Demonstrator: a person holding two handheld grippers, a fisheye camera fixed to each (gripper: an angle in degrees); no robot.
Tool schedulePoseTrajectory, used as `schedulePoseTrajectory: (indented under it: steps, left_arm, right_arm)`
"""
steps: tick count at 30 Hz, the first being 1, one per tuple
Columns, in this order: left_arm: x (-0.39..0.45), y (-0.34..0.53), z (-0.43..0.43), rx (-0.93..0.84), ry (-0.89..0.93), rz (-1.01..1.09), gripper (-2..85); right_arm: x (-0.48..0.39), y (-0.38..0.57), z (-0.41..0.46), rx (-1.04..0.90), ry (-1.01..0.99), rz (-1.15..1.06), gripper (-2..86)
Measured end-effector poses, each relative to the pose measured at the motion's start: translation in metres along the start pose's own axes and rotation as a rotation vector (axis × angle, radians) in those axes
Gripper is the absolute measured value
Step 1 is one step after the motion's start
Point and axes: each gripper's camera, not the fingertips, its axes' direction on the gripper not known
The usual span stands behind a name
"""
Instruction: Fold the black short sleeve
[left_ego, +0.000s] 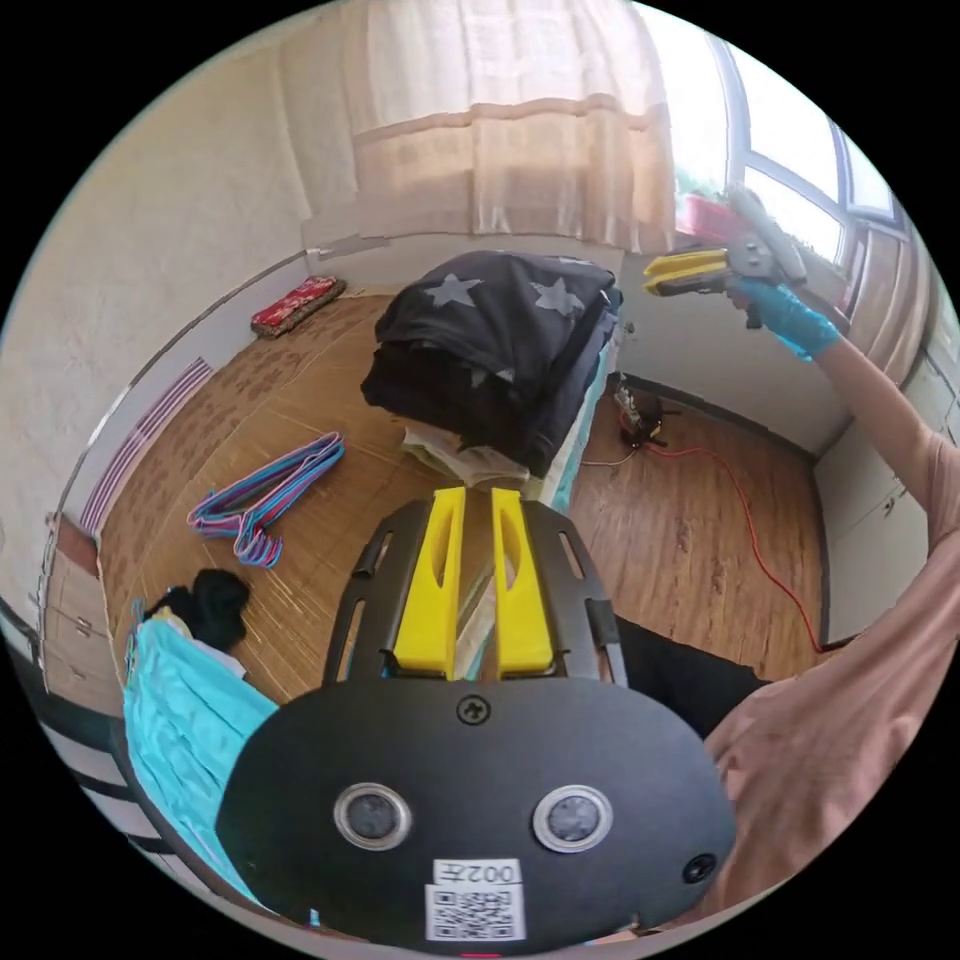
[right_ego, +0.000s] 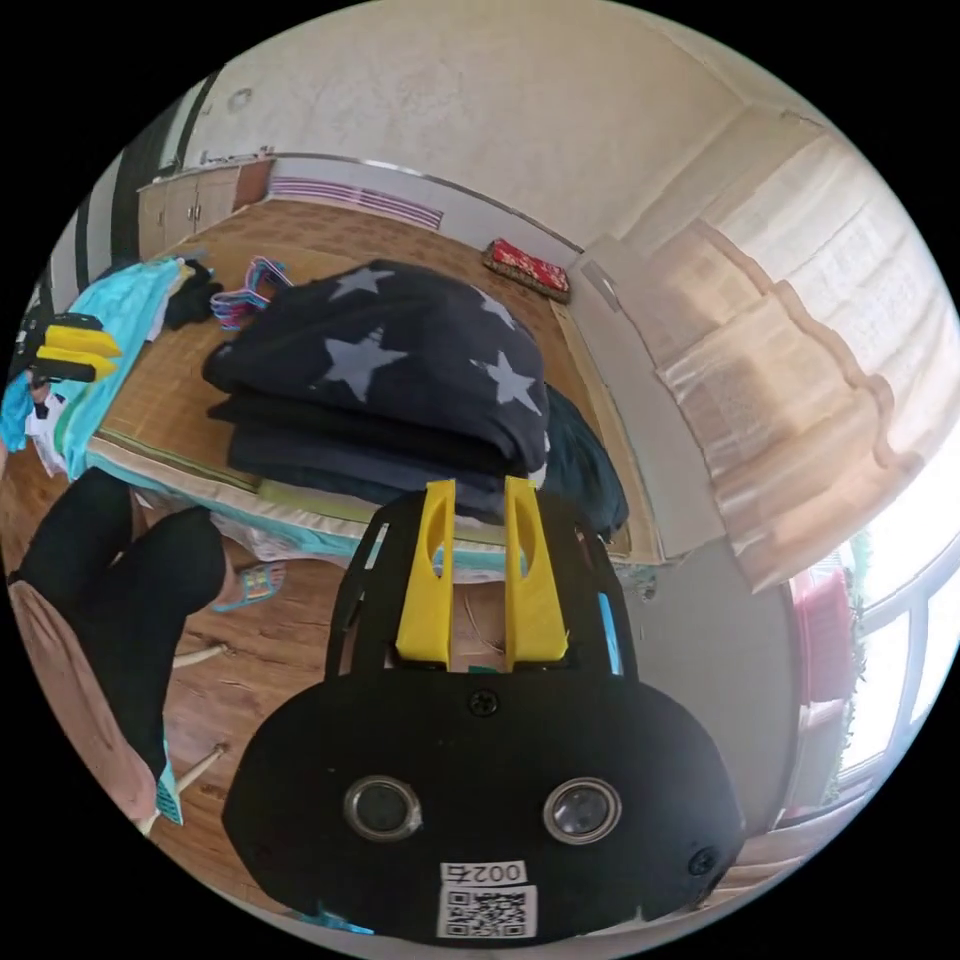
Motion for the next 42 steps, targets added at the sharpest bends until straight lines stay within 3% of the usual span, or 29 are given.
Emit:
schedulePoseTrajectory:
  steps: [11, 22, 32, 42]
  left_arm:
    - [-0.051, 0.110, -0.060, 0.043, -0.110, -0.291, -0.5]
    - [-0.096, 0.215, -0.092, 0.073, -0.214, -0.450, -0.9]
    - [-0.138, 0.288, -0.100, 0.050, -0.284, -0.549, -1.2]
    - [-0.202, 0.328, -0.065, 0.038, -0.341, -0.564, 5.5]
  right_arm:
    - [-0.129, -0.010, -0.066, 0.195, -0.287, -0.162, 6.6]
    - [-0.261, -0.032, -0.059, 0.266, -0.463, -0.293, 7.1]
    - [-0.356, 0.008, -0.003, 0.202, -0.642, -0.213, 8.1]
    - [-0.369, 0.033, 0.022, 0.196, -0.674, -0.084, 8.1]
